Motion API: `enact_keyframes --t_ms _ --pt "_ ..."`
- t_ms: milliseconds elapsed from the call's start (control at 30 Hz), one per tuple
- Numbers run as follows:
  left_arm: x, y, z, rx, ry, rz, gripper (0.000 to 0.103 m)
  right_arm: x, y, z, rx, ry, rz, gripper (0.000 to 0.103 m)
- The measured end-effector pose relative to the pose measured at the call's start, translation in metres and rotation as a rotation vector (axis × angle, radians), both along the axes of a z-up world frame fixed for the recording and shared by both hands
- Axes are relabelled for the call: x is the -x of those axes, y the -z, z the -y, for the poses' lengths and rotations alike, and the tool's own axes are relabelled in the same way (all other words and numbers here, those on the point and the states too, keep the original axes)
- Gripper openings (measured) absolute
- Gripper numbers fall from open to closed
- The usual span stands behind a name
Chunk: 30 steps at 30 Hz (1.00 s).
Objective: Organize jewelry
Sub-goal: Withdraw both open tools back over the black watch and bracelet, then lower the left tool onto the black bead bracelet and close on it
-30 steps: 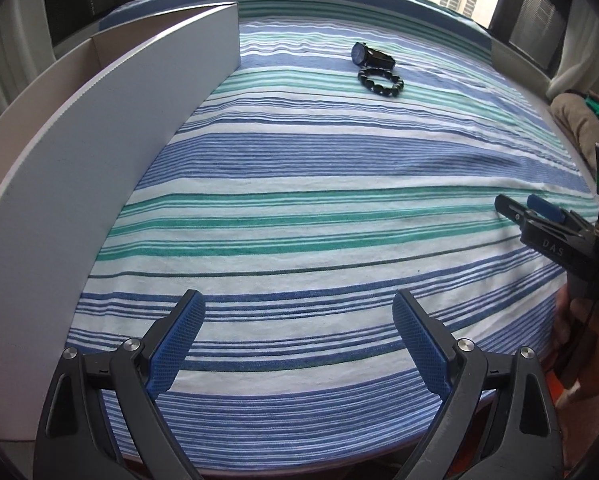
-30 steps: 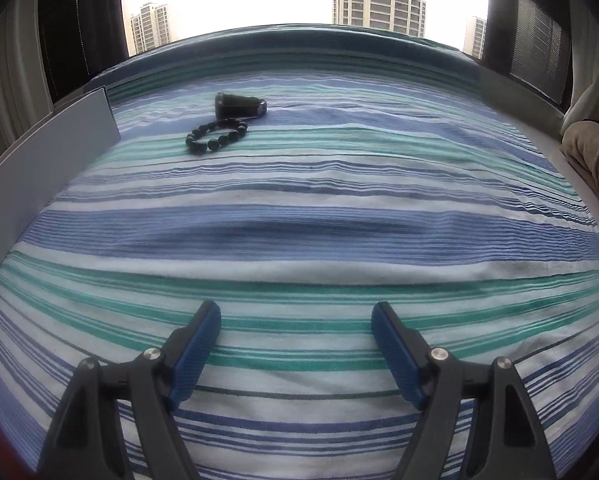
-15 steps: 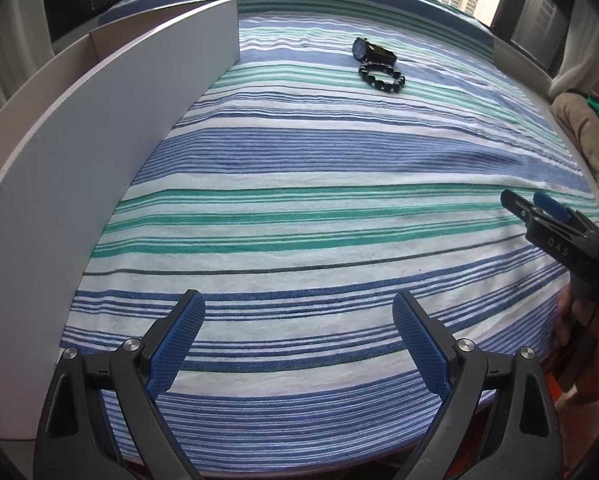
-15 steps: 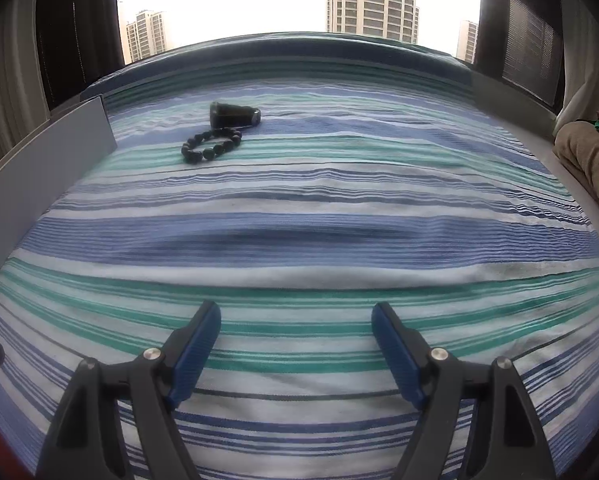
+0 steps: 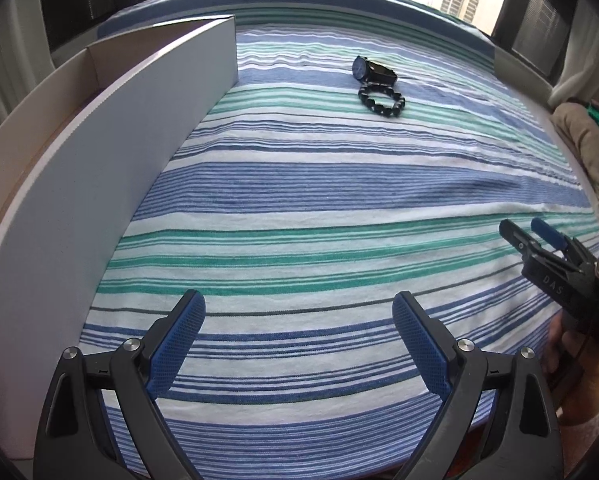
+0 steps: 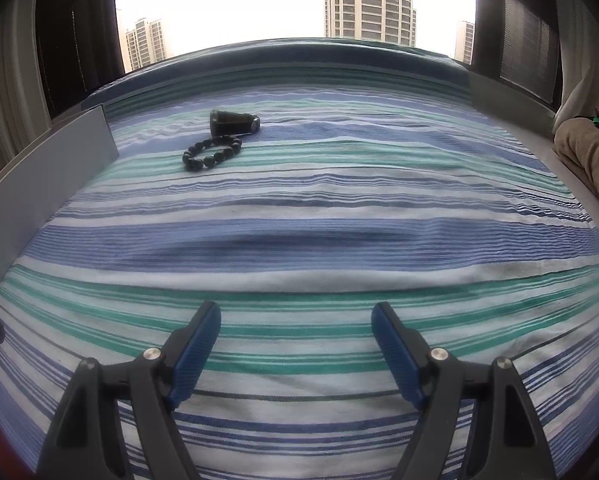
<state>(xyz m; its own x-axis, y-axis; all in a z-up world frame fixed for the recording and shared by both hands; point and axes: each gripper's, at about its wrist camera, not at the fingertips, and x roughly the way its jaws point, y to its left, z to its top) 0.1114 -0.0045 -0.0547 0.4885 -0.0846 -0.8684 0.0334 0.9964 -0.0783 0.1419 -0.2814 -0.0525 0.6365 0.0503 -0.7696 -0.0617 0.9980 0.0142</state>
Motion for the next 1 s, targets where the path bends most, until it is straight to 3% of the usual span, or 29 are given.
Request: enact_keyframes --t_ms 233,467,667,867,1000 --pt "-0.035 -0.022 0.016 -0.006 0.049 0.001 0.095 0.002 -0.001 0.004 -0.030 0.006 0.013 0.079" --pt "-0.098 -0.046 0.040 -0.004 0.108 0.044 0.095 0.005 -0.004 0.007 -0.048 0.009 0.027 0.079" --pt "-0.178 -0.012 0.069 -0.017 0.131 0.009 0.094 0.002 -0.002 0.007 -0.054 0.005 0.010 0.079" --pt "-0.247 0.030 0.076 0.019 -0.003 -0.062 0.083 0.001 -0.001 0.009 -0.071 0.001 0.002 0.079" --pt "-0.259 0.048 0.089 -0.067 -0.033 -0.064 0.073 0.000 -0.001 0.010 -0.082 -0.001 0.000 0.079"
